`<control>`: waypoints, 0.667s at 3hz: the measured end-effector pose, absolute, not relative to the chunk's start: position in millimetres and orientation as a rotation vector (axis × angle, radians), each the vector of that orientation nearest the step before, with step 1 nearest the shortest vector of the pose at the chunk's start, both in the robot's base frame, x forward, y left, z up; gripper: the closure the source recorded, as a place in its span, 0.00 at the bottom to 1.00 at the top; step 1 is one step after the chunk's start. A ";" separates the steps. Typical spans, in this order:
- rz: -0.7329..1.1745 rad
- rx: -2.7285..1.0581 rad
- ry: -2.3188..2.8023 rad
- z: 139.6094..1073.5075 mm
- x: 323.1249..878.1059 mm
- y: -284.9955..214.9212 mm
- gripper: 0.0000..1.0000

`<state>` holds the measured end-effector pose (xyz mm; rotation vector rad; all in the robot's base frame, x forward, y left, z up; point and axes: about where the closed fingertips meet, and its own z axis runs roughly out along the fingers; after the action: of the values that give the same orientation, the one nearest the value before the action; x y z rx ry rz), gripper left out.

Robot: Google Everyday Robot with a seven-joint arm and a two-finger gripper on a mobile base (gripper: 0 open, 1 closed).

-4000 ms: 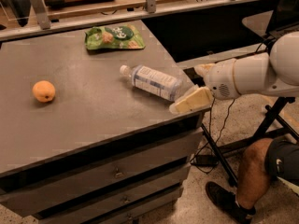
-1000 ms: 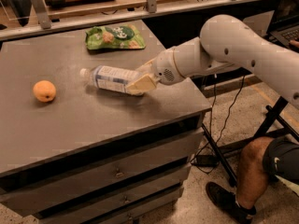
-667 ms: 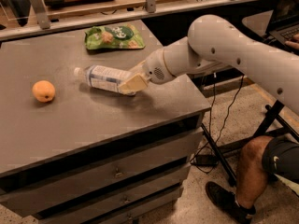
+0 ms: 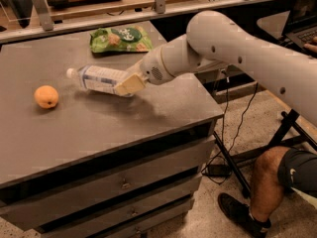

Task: Move blue plastic bottle near orange

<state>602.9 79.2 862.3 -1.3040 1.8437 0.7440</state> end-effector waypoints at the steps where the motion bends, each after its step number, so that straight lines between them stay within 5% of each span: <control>1: 0.753 -1.344 1.814 867.1 598.4 93.1 1.00; 2: 0.785 -1.370 1.805 865.8 595.7 104.5 1.00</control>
Offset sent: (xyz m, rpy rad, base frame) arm -0.0087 0.0356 0.0018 0.0131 0.0216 0.1024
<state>595.7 104.5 865.8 -1.3704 1.8048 0.7852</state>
